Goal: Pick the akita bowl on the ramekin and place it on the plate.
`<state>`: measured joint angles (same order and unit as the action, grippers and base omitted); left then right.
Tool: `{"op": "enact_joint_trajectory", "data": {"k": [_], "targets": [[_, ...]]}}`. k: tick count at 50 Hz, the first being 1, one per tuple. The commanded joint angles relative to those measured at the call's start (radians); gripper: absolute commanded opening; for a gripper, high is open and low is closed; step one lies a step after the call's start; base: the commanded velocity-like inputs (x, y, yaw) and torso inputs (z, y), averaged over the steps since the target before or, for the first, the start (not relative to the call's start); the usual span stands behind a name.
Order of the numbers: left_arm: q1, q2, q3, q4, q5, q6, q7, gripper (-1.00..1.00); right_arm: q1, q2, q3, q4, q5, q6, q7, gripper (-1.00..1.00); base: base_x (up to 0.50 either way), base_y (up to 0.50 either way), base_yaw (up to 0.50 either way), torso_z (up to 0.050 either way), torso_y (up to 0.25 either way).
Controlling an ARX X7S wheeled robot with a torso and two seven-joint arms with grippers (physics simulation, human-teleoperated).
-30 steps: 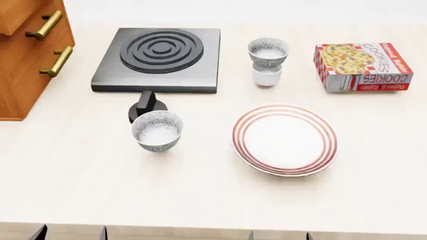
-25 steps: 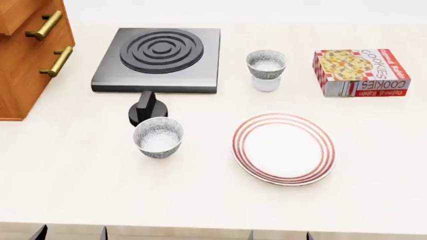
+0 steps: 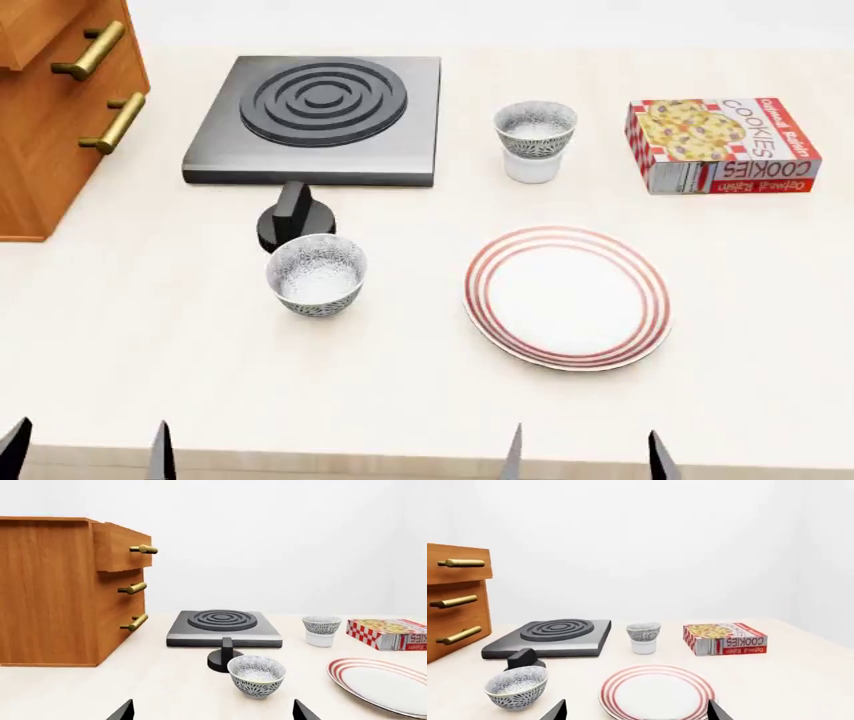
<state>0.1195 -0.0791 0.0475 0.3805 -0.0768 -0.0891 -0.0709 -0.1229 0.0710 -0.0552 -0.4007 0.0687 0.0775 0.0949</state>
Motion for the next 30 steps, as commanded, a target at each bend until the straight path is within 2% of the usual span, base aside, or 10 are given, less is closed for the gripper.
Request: {"op": "enact_joint_trajectory", "data": {"k": [1,16,22,30], "targets": [[0.068,-0.03,0.009,0.195,-0.017,-0.03,-0.025,1.0,-0.065,0.027,-0.014,-0.201,0.016,0.044,0.033,1.0,0.0,0.0,0.0,0.0,0.0],[0.145,-0.056,0.012,0.363,-0.036,-0.004,-0.055,1.0,-0.132,0.053,-0.04,-0.383,0.015,0.066,0.067,1.0,0.0,0.0,0.0,0.0,0.0],[0.134,-0.062,0.018,0.339,-0.037,0.006,-0.061,1.0,-0.124,0.062,-0.041,-0.388,0.033,0.083,0.073,1.0,0.0,0.0,0.0,0.0,0.0],[0.131,-0.069,0.027,0.33,-0.035,0.004,-0.072,1.0,-0.112,0.072,-0.053,-0.369,0.023,0.094,0.086,1.0,0.44,0.0,0.0,0.0,0.0]]}}
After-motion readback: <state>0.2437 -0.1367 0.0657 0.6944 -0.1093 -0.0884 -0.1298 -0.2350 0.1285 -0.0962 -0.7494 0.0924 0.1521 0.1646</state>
